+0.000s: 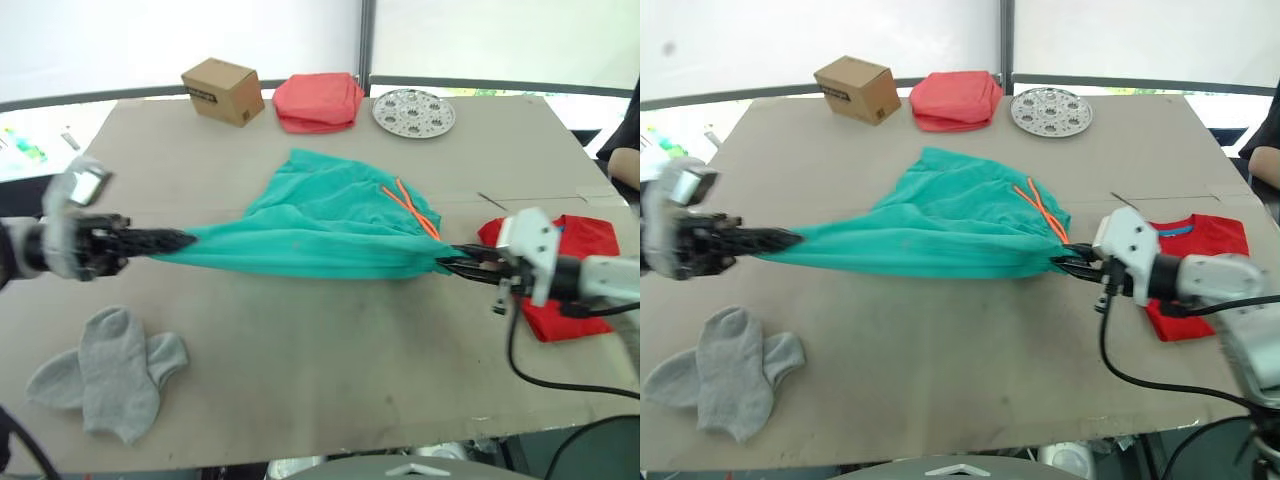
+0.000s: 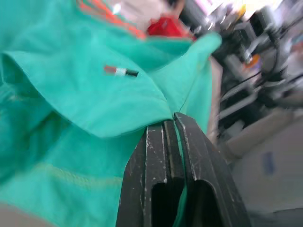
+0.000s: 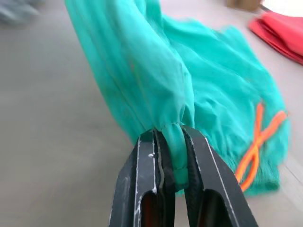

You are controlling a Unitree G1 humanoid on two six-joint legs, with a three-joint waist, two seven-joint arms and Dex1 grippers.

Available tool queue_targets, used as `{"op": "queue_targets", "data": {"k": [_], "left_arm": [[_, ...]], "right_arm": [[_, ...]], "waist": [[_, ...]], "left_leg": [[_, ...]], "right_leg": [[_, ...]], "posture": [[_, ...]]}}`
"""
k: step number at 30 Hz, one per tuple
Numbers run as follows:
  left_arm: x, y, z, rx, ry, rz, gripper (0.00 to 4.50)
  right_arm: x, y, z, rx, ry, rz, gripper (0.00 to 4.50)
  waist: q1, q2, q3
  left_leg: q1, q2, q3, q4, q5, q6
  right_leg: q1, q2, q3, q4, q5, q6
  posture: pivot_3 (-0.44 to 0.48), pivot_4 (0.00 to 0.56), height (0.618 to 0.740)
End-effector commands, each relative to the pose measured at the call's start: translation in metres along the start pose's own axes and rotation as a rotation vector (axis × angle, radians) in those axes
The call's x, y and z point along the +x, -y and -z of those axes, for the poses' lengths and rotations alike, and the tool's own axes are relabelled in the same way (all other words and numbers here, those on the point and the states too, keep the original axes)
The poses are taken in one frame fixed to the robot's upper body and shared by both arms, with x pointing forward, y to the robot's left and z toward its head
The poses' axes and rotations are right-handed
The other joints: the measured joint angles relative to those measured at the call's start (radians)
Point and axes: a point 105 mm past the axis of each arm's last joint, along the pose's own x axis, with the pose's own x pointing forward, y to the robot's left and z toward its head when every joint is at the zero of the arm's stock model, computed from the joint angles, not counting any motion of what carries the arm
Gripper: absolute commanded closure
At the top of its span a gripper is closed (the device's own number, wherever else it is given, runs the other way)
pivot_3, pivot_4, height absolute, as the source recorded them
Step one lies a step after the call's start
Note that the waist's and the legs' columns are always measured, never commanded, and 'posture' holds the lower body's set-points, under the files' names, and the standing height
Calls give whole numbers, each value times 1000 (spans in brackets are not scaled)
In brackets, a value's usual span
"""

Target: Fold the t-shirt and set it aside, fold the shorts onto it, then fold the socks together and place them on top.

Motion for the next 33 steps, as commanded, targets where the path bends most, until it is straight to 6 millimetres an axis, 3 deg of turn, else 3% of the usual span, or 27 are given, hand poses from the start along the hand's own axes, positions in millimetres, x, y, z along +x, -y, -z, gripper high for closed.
{"op": "queue_targets", "data": {"k": [1,5,7,9,10,12,14,16,18,20,23,24,27,30,33], "left_arm": [[9,7,-16,96,90,22,4436],[58,-64,-25,286,164,-220,4436],[80,-89,-57,405,282,-326,4436],[89,-98,-101,542,418,-444,4436],[84,-91,-135,600,541,-492,4436],[64,-68,-188,690,758,-560,4436],[30,-39,-225,766,943,-624,4436],[-1,-16,-243,842,1060,-689,4436],[-20,-3,-246,937,1080,-744,4436],[-32,0,-240,963,1070,-741,4436],[-28,-13,-210,961,913,-683,4436],[-26,-18,-195,940,862,-670,4436],[1,-33,-88,763,526,-552,4436],[16,-35,-4,605,335,-540,4436],[18,-32,53,474,235,-556,4436]], "right_arm": [[-5,-1,-24,-8,35,-35,4500],[21,67,-2,-82,-45,166,4500],[36,121,-9,-133,-26,327,4500],[38,177,-30,-242,-32,532,4500],[32,204,-51,-323,-24,640,4500],[15,236,-103,-458,40,807,4500],[-6,244,-159,-550,181,904,4500],[-23,239,-200,-627,313,940,4500],[-30,233,-215,-670,370,925,4500],[-27,224,-214,-721,389,857,4500],[-12,215,-180,-717,338,726,4500],[-5,211,-160,-707,301,672,4500],[19,187,-47,-522,154,531,4500],[28,155,24,-366,78,470,4500],[33,124,71,-282,-1,405,4500]], "waist": [[5,4,-2],[20,3,-6],[17,-5,-2],[5,-15,4],[0,-18,5],[-12,-20,5],[-28,-20,5],[-46,-18,3],[-65,-13,-1],[-68,-12,-2],[-71,-10,-2],[-70,-10,0],[-70,-3,-2],[-56,-1,1],[-33,5,5]], "left_leg": [[2,0,-1,0,0,0],[8,-3,1,0,0,0],[10,-7,4,0,2,1],[8,-9,7,0,8,0],[4,-10,8,1,12,-5],[-17,-10,7,0,18,-10],[-21,-9,8,-6,18,-11],[-20,-10,8,-20,18,-12],[-13,-10,7,-30,18,-12],[-3,-10,9,-35,18,-12],[2,-9,12,-36,15,-8],[1,-8,14,-33,15,-8],[1,-7,15,-22,14,-6],[1,-6,12,-13,11,-3],[-3,-8,11,-10,12,-5]], "right_leg": [[2,0,-1,0,0,0],[9,-2,-1,0,0,1],[12,1,-1,0,2,4],[9,4,4,0,10,4],[5,6,5,0,16,-1],[-15,7,5,0,24,1],[-21,6,5,-2,24,1],[-23,5,2,-14,24,1],[-22,4,-5,-16,24,0],[-17,1,-15,-16,24,0],[-10,-2,-19,-19,18,-1],[-10,-3,-19,-16,19,-1],[-6,-7,-11,-14,25,1],[-3,-11,-11,-15,24,1],[-8,-12,-12,-12,26,-3]], "posture": [[0,150,740],[0,150,740],[0,150,740],[0,150,740],[0,150,740],[0,150,740],[0,150,740],[0,150,740],[0,150,740],[0,150,740],[0,150,740],[0,150,740],[0,150,740],[0,150,740],[0,150,740]]}}
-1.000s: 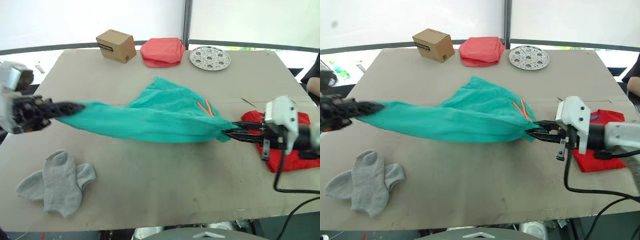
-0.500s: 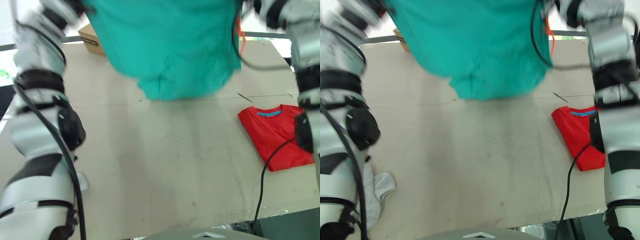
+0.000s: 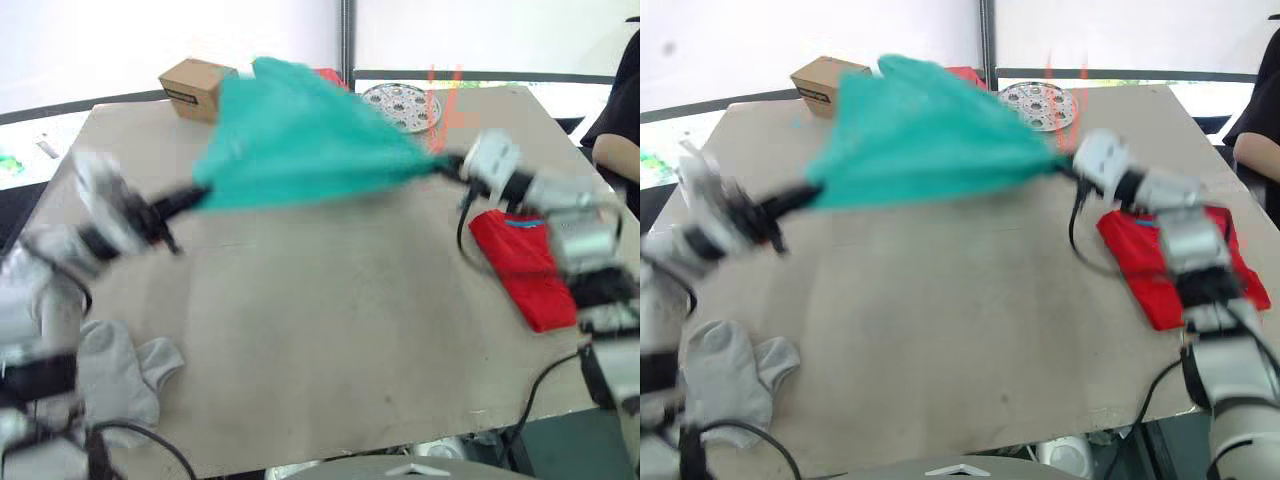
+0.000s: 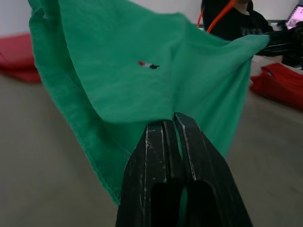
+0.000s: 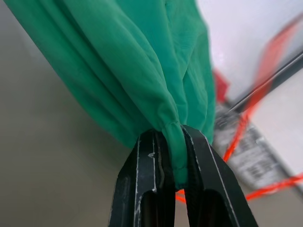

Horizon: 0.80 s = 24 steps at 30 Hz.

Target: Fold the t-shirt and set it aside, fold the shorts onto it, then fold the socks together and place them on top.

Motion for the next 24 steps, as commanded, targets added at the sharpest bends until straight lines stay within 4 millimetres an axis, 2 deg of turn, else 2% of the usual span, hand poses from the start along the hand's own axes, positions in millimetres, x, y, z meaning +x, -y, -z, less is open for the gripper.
{"op": "queue_targets", "data": {"k": [1,4,7,13,16,19,22,24], "left_arm": [[-38,14,6,33,-46,-90,4436],[-54,33,29,-16,-147,-67,4436],[-68,56,40,-102,-225,9,4436],[-91,71,57,-242,-331,77,4436],[-99,76,56,-298,-369,118,4436],[-111,73,55,-338,-410,138,4436],[-118,70,39,-399,-424,183,4436],[-109,55,23,-366,-376,174,4436]], "right_arm": [[-29,-1,14,21,-60,74,4500],[-39,-37,30,78,-107,-2,4500],[-50,-73,29,146,-119,-97,4500],[-74,-110,20,247,-169,-229,4500],[-87,-123,16,276,-207,-295,4500],[-93,-135,11,303,-225,-343,4500],[-103,-138,-2,350,-218,-408,4500],[-98,-128,-13,391,-175,-407,4500]], "waist": [[6,2,1],[10,1,-9],[18,1,-9],[31,1,-10],[33,0,-11],[34,0,-11],[34,-1,-11],[35,-1,-11]], "left_leg": [[0,0,0,0,1,-3],[5,1,0,-2,1,-3],[3,2,-1,-2,1,-1],[4,2,0,-1,-2,4],[4,3,0,-2,-2,5],[3,3,0,-2,-3,5],[3,4,0,-2,-3,5],[3,4,0,-2,-3,4]], "right_leg": [[0,0,-1,0,0,-2],[4,3,-1,-1,-3,-2],[2,5,-1,-1,-4,-1],[2,6,-1,-1,-5,-1],[1,11,-2,-2,-5,-1],[1,11,-2,-2,-5,-1],[0,12,-3,-3,-5,-1],[0,11,-3,-3,-5,-1]], "posture": [[0,150,740],[0,150,740],[0,150,740],[0,150,740],[0,150,740],[0,150,740],[0,150,740],[0,150,740]]}}
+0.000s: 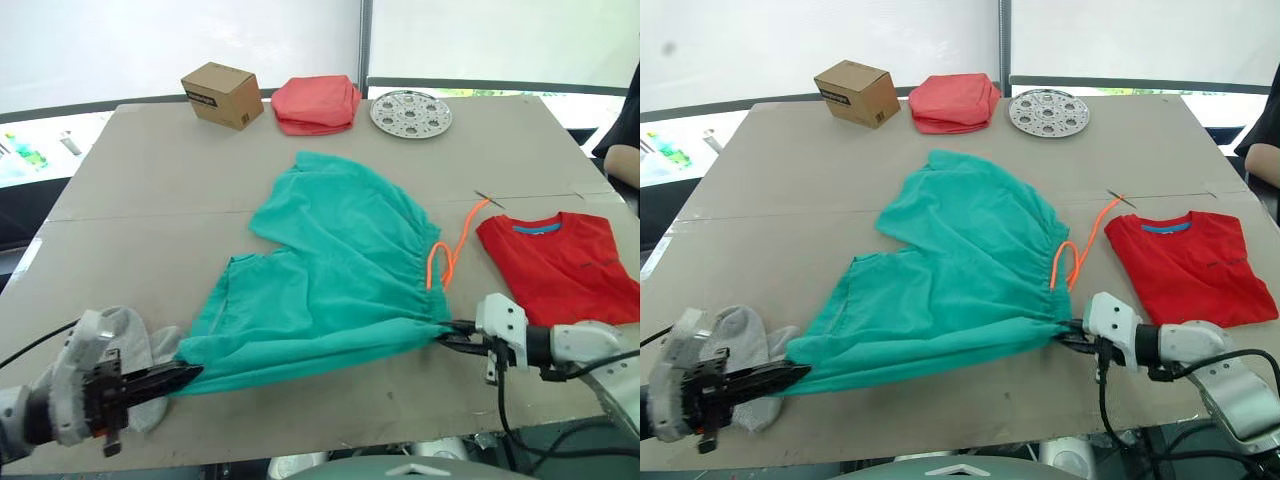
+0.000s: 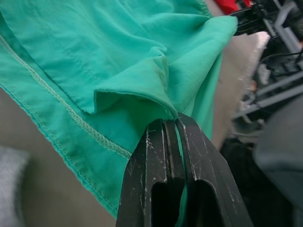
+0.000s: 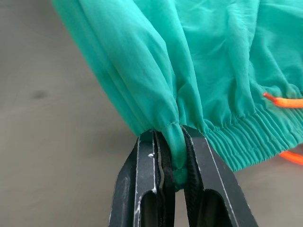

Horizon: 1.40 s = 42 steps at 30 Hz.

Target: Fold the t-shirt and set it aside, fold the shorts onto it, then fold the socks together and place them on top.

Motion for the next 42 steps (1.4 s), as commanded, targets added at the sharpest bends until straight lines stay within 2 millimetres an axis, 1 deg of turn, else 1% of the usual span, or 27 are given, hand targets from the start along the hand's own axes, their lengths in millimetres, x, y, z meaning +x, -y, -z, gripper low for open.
{"op": "queue_targets", "data": {"k": [1,3,5,7,9,10,12,13,14,16,17,18,20,22,23,26,29,31,34,35,37,38,39,40,42], "left_arm": [[-14,-17,-47,90,116,-66,4436],[-10,-33,-73,173,169,-119,4436],[0,-56,-101,289,197,-225,4436],[19,-71,-139,381,263,-302,4436],[46,-77,-173,505,282,-336,4436],[57,-77,-184,543,294,-338,4436],[79,-84,-209,578,343,-374,4436],[85,-87,-217,587,353,-395,4436],[93,-90,-227,621,360,-421,4436],[118,-91,-256,710,394,-460,4436],[129,-90,-269,744,406,-474,4436],[134,-92,-277,768,412,-493,4436],[140,-97,-284,808,405,-522,4436],[154,-96,-288,819,405,-496,4436],[162,-97,-286,823,385,-487,4436],[185,-101,-270,877,297,-457,4436],[202,-108,-253,828,256,-418,4436],[205,-115,-246,762,266,-428,4436],[198,-122,-246,714,309,-461,3424],[195,-122,-248,716,323,-459,3088],[177,-117,-252,662,388,-389,2020],[170,-115,-252,648,405,-367,1573],[159,-110,-252,619,441,-331,1232],[151,-105,-251,577,474,-301,1232],[142,-88,-243,530,508,-220,1232]], "right_arm": [[-18,31,-24,17,60,100,4500],[-18,51,-33,45,82,178,4500],[-20,70,-41,59,84,254,4500],[-22,88,-51,82,95,325,4500],[-24,106,-60,102,94,412,4500],[-24,112,-62,116,98,436,4500],[-20,123,-66,126,101,489,4500],[-20,128,-68,124,97,513,4500],[-19,136,-69,125,91,557,4500],[-16,157,-77,121,89,651,4500],[-14,163,-80,108,73,671,4500],[-13,167,-81,101,64,684,4500],[-15,176,-82,104,57,720,4500],[-16,183,-82,95,39,749,4500],[-17,186,-83,96,34,758,4500],[-17,188,-82,102,23,755,4500],[-12,184,-79,109,4,723,4500],[-10,182,-78,114,6,699,4500],[-17,187,-69,106,-16,767,3273],[-21,188,-68,105,-18,786,2963],[-44,187,-69,87,-10,867,1899],[-52,185,-69,78,-10,886,1468],[-61,179,-73,74,18,895,1102],[-65,172,-77,67,50,887,1102],[-67,158,-88,23,109,861,1102]], "waist": [[2,1,0],[3,1,1],[5,1,0],[8,-4,-1],[16,-5,-1],[20,-6,0],[21,-5,-1],[20,-6,-1],[18,-6,-1],[12,-6,-1],[12,-6,0],[10,-6,0],[3,-6,0],[-6,-6,0],[-6,-6,0],[-5,-6,0],[-5,-6,0],[-6,-6,0],[-7,-6,0],[-7,-6,0],[-5,-6,0],[-5,-6,0],[-5,-6,0],[-5,-6,0],[-8,-5,0]], "left_leg": [[0,0,0,0,-1,-1],[0,0,0,1,-1,-2],[0,0,-1,1,-1,-3],[0,-1,-1,1,0,0],[-2,-2,-1,1,2,0],[-2,-3,-2,1,4,-4],[-4,-3,-1,1,4,-4],[-2,-4,0,0,5,-5],[-4,-4,0,0,4,-5],[-4,-5,1,-1,4,-4],[-4,-6,1,-1,4,-4],[-5,-8,1,1,5,-4],[-4,-6,0,1,5,-4],[-3,-6,0,0,4,-4],[-3,-5,1,0,4,-4],[-3,-5,1,0,4,-4],[-3,-5,1,1,4,-3],[-4,-5,1,1,4,-3],[-4,-4,1,2,3,-2],[-4,-4,0,2,3,-1],[-4,-4,0,2,3,-1],[-4,-4,0,2,4,-2],[-4,-4,0,2,4,-3],[-5,-4,0,1,4,-3],[-5,-3,0,1,4,-3]], "right_leg": [[0,0,0,0,0,0],[0,0,-2,0,0,0],[0,1,-3,0,0,0],[1,1,-3,1,0,0],[0,3,-2,1,2,-2],[1,3,-3,1,4,-5],[0,3,-2,0,7,-2],[1,3,-1,1,7,-2],[0,3,-1,-1,7,-2],[0,3,0,-1,7,-2],[0,3,-1,-1,7,-2],[0,4,-1,-2,7,-1],[1,3,0,-1,7,-1],[1,3,0,-1,7,-1],[0,3,1,0,7,-1],[0,3,0,1,7,0],[0,3,0,1,7,0],[0,3,0,1,7,0],[0,3,0,1,7,0],[0,3,0,1,7,0],[0,3,0,2,7,0],[0,3,0,2,7,0],[0,2,-1,2,7,0],[0,2,-1,1,7,0],[0,2,-1,2,7,0]], "posture": [[0,150,740],[0,150,740],[0,150,740],[0,150,740],[0,150,740],[0,150,740],[0,150,740],[0,150,740],[0,150,740],[0,150,740],[0,150,740],[0,150,740],[0,150,740],[0,150,740],[0,150,740],[0,150,740],[0,150,740],[0,150,740],[0,150,740],[0,150,740],[0,150,740],[0,150,740],[0,150,740],[0,150,740],[0,150,740]]}}
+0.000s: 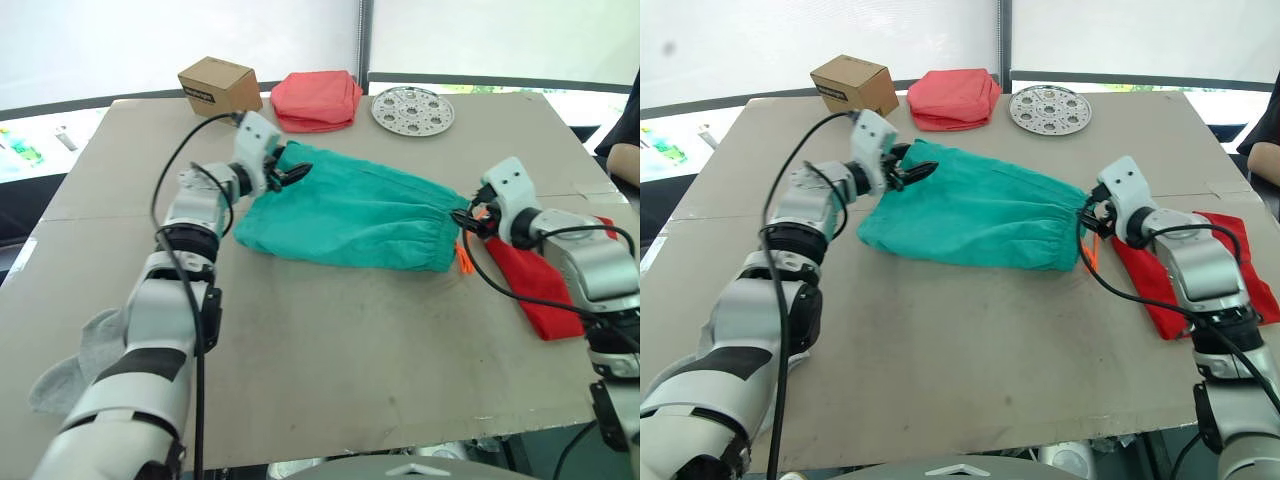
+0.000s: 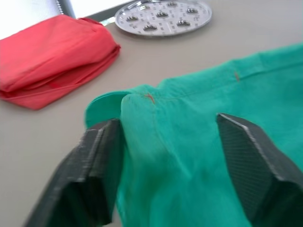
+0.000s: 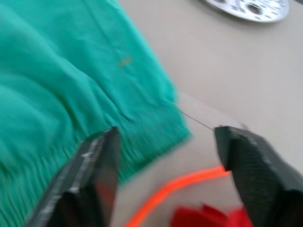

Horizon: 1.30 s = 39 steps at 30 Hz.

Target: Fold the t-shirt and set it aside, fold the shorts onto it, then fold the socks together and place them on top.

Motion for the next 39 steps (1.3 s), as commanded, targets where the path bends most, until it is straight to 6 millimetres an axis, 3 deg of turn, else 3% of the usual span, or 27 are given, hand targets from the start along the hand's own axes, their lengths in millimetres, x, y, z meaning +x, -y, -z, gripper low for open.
{"op": "queue_targets", "data": {"k": [1,4,8,10,12,15,19,21,25,29,32,34,35,37,39], "left_arm": [[-14,28,-33,-68,128,114,1232],[-10,51,-19,-108,114,95,1232],[15,60,23,-140,53,-99,1232],[21,64,40,-106,9,-136,1232],[25,70,52,-89,-15,-153,1232],[21,76,82,-17,-97,-183,1232],[5,61,103,-7,-152,-305,1232],[-10,39,109,-35,-155,-418,1232],[-25,25,108,-84,-114,-474,1232],[-32,29,73,-236,112,-405,1232],[-57,29,57,-413,199,-352,1232],[-80,32,49,-495,214,-324,354],[-90,38,46,-547,212,-293,63],[-106,55,40,-656,202,-203,63],[-123,64,47,-742,160,-202,63]], "right_arm": [[-22,-10,-41,-45,187,-24,1102],[-11,-36,-52,16,275,-88,1102],[38,-71,-51,40,291,-62,1102],[55,-78,-44,55,275,-28,1102],[68,-81,-33,61,247,15,1102],[80,-83,1,42,149,97,1102],[72,-67,30,52,69,230,1102],[59,-48,42,50,47,329,1102],[45,-36,35,68,116,391,1102],[39,-53,6,121,281,263,1102],[30,-68,-13,122,377,134,1102],[24,-80,-20,112,414,38,206],[21,-86,-24,120,430,-11,14],[13,-99,-31,131,463,-128,14],[4,-107,-37,140,496,-233,14]], "waist": [[-2,0,0],[2,0,0],[6,1,-1],[4,0,-1],[6,0,-1],[5,1,-1],[3,1,-1],[5,3,-2],[3,3,-3],[4,3,-3],[2,3,-2],[-10,3,-2],[-19,3,-2],[-26,3,-2],[-23,4,-2]], "left_leg": [[0,0,0,0,0,0],[1,0,-1,2,0,0],[5,0,-1,4,-2,4],[5,0,-2,8,-2,5],[4,-1,0,9,1,0],[3,-2,1,10,1,0],[2,-1,1,6,1,0],[4,-2,1,7,1,0],[5,-2,1,7,0,0],[4,-3,1,8,0,0],[3,-2,0,8,0,0],[3,-1,-1,8,0,0],[3,0,-1,7,0,0],[4,0,-1,7,0,0],[5,0,-2,7,0,0]], "right_leg": [[0,0,0,0,0,0],[2,0,2,-1,0,0],[5,0,4,0,-1,4],[5,1,3,1,1,4],[4,2,4,4,3,0],[1,1,5,8,3,0],[1,1,5,8,3,1],[1,0,5,5,2,1],[2,-1,6,6,2,2],[2,-1,5,6,2,3],[1,-1,6,5,2,2],[1,0,8,5,2,1],[1,0,9,6,2,1],[1,2,12,6,1,1],[1,3,13,5,0,3]], "posture": [[0,150,740],[0,150,740],[0,150,740],[0,150,740],[0,150,740],[0,150,740],[0,150,740],[0,150,740],[0,150,740],[0,150,740],[0,150,740],[0,150,740],[0,150,740],[0,150,740],[0,150,740]]}}
